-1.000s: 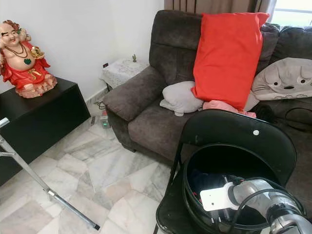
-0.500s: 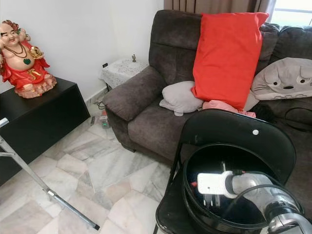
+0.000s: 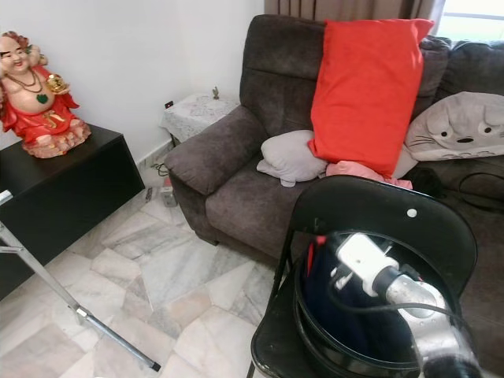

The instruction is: Hang hanger

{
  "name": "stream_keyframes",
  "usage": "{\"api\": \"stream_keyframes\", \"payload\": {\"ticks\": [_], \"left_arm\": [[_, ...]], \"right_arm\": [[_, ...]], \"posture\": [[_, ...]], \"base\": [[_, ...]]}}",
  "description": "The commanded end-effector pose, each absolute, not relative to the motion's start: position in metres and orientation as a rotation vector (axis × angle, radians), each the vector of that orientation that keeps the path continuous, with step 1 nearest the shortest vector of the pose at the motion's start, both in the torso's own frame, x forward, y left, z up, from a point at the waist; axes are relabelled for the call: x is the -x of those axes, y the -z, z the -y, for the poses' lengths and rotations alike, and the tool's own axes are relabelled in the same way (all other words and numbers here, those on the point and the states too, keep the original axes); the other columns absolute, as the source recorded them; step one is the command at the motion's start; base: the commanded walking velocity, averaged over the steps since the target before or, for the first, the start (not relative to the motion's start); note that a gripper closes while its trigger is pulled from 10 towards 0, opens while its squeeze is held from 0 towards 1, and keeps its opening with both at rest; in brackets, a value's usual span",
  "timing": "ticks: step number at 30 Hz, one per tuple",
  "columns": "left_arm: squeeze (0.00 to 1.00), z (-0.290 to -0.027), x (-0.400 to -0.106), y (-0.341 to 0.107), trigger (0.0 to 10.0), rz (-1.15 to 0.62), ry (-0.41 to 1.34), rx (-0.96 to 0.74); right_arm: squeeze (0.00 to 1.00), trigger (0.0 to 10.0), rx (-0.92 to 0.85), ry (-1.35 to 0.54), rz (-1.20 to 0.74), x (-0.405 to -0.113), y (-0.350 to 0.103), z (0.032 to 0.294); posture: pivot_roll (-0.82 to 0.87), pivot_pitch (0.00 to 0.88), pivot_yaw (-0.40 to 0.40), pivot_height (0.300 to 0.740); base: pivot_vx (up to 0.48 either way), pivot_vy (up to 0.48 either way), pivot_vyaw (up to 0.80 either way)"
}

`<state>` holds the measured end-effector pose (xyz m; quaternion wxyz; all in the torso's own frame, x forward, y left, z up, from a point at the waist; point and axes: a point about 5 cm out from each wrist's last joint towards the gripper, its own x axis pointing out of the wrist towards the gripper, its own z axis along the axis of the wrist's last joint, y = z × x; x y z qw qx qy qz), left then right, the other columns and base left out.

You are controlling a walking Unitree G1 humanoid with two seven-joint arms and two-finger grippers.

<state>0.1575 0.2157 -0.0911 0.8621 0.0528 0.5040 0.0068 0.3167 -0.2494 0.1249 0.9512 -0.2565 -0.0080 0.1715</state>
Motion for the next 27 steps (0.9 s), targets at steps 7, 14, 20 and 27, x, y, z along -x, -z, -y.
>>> {"api": "stream_keyframes", "payload": {"ticks": [7,14,20,27], "left_arm": [[0.0,-0.219,-0.153,0.092,10.0,-1.078,-0.013,-0.125],[0.0,-0.219,-0.154,0.092,10.0,-1.073,-0.013,-0.13],[0.0,-0.218,-0.155,0.092,10.0,-1.071,-0.016,-0.127],[0.0,-0.219,-0.154,0.092,10.0,-1.073,-0.026,-0.131]], "right_arm": [[0.0,0.0,0.051,0.156,0.298,-0.311,-0.188,0.268],[0.0,0.0,-0.034,0.091,0.578,-0.315,-0.277,0.247],[0.0,0.0,-0.02,0.003,0.531,-0.315,-0.269,0.225],[0.0,0.0,-0.245,0.161,0.224,-0.309,-0.197,0.218]], "posture": [[-0.03,0.0,0.101,0.74],[-0.04,0.0,0.103,0.74],[-0.04,0.0,0.092,0.74],[-0.04,0.0,0.094,0.74]], "base": [[0.0,0.0,0.0],[0.0,0.0,0.0],[0.0,0.0,0.0],[0.0,0.0,0.0]]}}
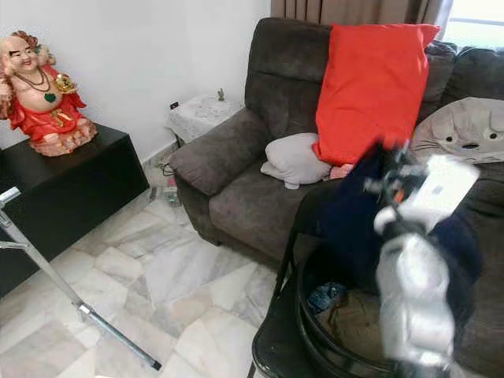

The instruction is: Hang hanger

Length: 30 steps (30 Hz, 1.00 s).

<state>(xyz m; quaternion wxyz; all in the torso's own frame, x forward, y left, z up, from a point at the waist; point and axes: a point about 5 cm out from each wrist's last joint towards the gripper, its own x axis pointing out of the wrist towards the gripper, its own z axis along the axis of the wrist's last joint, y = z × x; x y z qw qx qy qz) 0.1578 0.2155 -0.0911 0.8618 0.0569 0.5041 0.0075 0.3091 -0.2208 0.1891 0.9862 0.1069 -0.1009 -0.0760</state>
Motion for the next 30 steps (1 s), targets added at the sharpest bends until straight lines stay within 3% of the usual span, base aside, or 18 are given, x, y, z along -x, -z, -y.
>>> {"api": "stream_keyframes", "payload": {"ticks": [1,5,9,14,21,30], "left_arm": [[0.0,-0.219,-0.154,0.092,10.0,-1.074,-0.026,-0.131],[0.0,-0.219,-0.154,0.092,10.0,-1.073,-0.025,-0.133],[0.0,-0.219,-0.154,0.092,10.0,-1.074,-0.024,-0.133],[0.0,-0.219,-0.153,0.092,10.0,-1.076,-0.023,-0.129],[0.0,-0.219,-0.153,0.093,10.0,-1.079,-0.019,-0.134],[0.0,-0.22,-0.152,0.093,10.0,-1.079,-0.019,-0.135]], "right_arm": [[0.0,0.0,-0.271,0.163,0.215,-0.307,-0.194,0.215],[0.0,0.0,-0.316,0.13,0.213,-0.306,-0.195,0.206],[0.0,0.0,-0.219,0.093,0.172,-0.307,-0.191,0.198],[0.0,0.0,-0.051,0.214,-0.076,-0.304,-0.152,0.21],[0.0,0.0,-0.124,0.369,-0.25,-0.278,-0.109,0.217],[0.0,0.0,-0.133,0.378,-0.246,-0.276,-0.108,0.216]], "posture": [[-0.03,0.0,0.093,0.74],[-0.03,0.0,0.095,0.74],[-0.03,0.0,0.089,0.74],[-0.03,0.0,0.087,0.74],[-0.03,0.0,0.089,0.74],[-0.03,0.0,0.09,0.74]], "base": [[0.0,0.0,0.0],[0.0,0.0,0.0],[0.0,0.0,0.0],[0.0,0.0,0.0],[0.0,0.0,0.0],[0.0,0.0,0.0]]}}
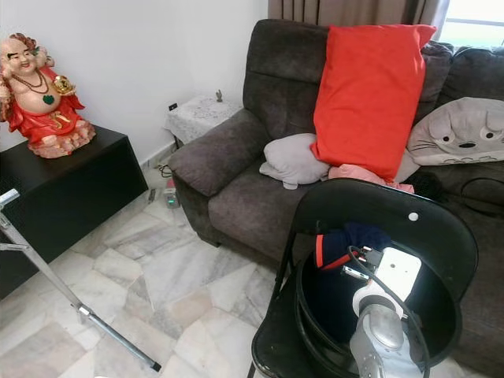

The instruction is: Hang hanger

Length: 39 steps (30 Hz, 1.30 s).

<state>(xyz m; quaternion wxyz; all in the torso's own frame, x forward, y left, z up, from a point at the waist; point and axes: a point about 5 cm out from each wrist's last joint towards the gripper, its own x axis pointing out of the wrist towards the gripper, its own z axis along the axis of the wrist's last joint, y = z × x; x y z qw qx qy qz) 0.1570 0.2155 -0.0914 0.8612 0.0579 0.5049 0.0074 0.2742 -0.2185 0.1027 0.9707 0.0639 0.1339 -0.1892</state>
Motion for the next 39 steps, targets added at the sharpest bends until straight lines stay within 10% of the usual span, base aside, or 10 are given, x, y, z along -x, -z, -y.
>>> {"api": "stream_keyframes", "payload": {"ticks": [1,39], "left_arm": [[0.0,-0.22,-0.152,0.093,10.0,-1.079,-0.019,-0.135],[0.0,-0.221,-0.153,0.092,10.0,-1.073,-0.021,-0.151]], "right_arm": [[0.0,0.0,-0.133,0.378,-0.246,-0.276,-0.108,0.216],[0.0,0.0,-0.354,0.525,-0.17,-0.263,-0.107,0.215]], "posture": [[-0.03,0.0,0.09,0.74],[-0.02,0.008,0.085,0.74]], "base": [[0.0,0.0,0.0],[0.0,0.0,0.0]]}}
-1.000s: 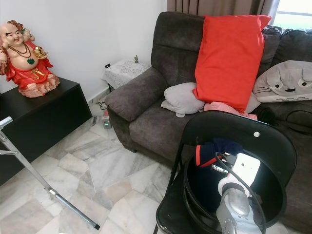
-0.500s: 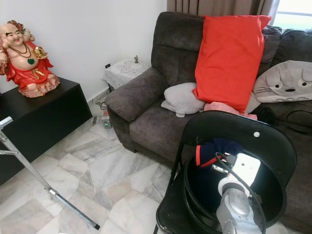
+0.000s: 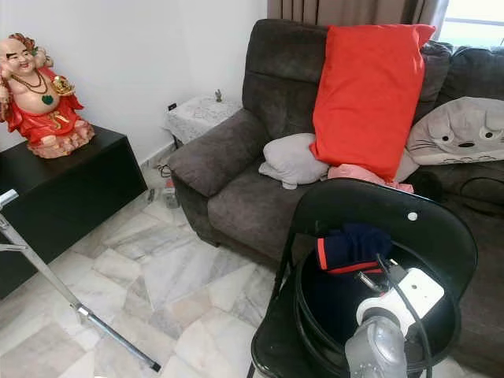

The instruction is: Hang hanger

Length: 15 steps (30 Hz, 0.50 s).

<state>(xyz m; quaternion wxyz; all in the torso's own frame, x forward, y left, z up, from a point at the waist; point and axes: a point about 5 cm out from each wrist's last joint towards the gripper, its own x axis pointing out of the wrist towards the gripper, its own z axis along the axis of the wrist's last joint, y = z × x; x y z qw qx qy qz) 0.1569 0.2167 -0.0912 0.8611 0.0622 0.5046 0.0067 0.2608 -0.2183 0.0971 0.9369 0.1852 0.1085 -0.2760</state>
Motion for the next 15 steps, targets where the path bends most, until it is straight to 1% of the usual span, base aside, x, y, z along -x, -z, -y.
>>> {"api": "stream_keyframes", "payload": {"ticks": [1,2,3,5,7,8,9,10,12,13,15], "left_arm": [[0.0,-0.221,-0.153,0.092,10.0,-1.073,-0.02,-0.151],[0.0,-0.221,-0.153,0.092,10.0,-1.073,-0.02,-0.151],[0.0,-0.221,-0.153,0.092,10.0,-1.072,-0.022,-0.15],[0.0,-0.221,-0.153,0.092,10.0,-1.072,-0.022,-0.15],[0.0,-0.221,-0.153,0.092,10.0,-1.073,-0.02,-0.152],[0.0,-0.221,-0.153,0.092,10.0,-1.073,-0.019,-0.153],[0.0,-0.221,-0.153,0.092,10.0,-1.074,-0.019,-0.153],[0.0,-0.221,-0.153,0.092,10.0,-1.074,-0.019,-0.153],[0.0,-0.221,-0.154,0.092,10.0,-1.074,-0.017,-0.151],[0.0,-0.221,-0.154,0.092,10.0,-1.074,-0.017,-0.151],[0.0,-0.221,-0.154,0.092,10.0,-1.074,-0.015,-0.149]], "right_arm": [[0.0,0.0,-0.342,0.51,-0.16,-0.263,-0.109,0.216],[0.0,0.0,-0.313,0.476,-0.147,-0.265,-0.112,0.216],[0.0,0.0,-0.242,0.392,-0.122,-0.268,-0.119,0.216],[0.0,0.0,-0.162,0.202,-0.068,-0.272,-0.131,0.209],[0.0,0.0,-0.038,-0.074,-0.028,-0.268,-0.147,0.199],[0.0,0.0,-0.007,-0.154,-0.025,-0.266,-0.15,0.197],[0.0,0.0,0.039,-0.282,-0.01,-0.261,-0.159,0.194],[0.0,0.0,0.039,-0.282,-0.01,-0.261,-0.159,0.194],[0.0,0.0,0.157,-0.504,0.004,-0.25,-0.169,0.189],[0.0,0.0,0.157,-0.504,0.004,-0.25,-0.169,0.189],[0.0,0.0,0.22,-0.61,-0.017,-0.243,-0.17,0.187]], "posture": [[-0.02,0.008,0.085,0.74],[-0.02,0.008,0.085,0.74],[-0.02,0.009,0.085,0.74],[-0.03,0.013,0.087,0.74],[-0.04,0.017,0.088,0.74],[-0.04,0.017,0.087,0.74],[-0.04,0.02,0.086,0.74],[-0.04,0.02,0.086,0.74],[-0.04,0.021,0.086,0.74],[-0.04,0.021,0.086,0.74],[-0.04,0.025,0.088,0.74]], "base": [[0.0,0.0,0.0],[0.0,0.0,0.0],[0.0,0.0,0.0],[0.0,0.0,0.0],[0.0,0.0,0.0],[0.0,0.0,0.0],[0.0,0.0,0.0],[0.0,0.0,0.0],[0.0,0.0,0.0],[0.0,0.0,0.0],[0.0,0.0,0.0]]}}
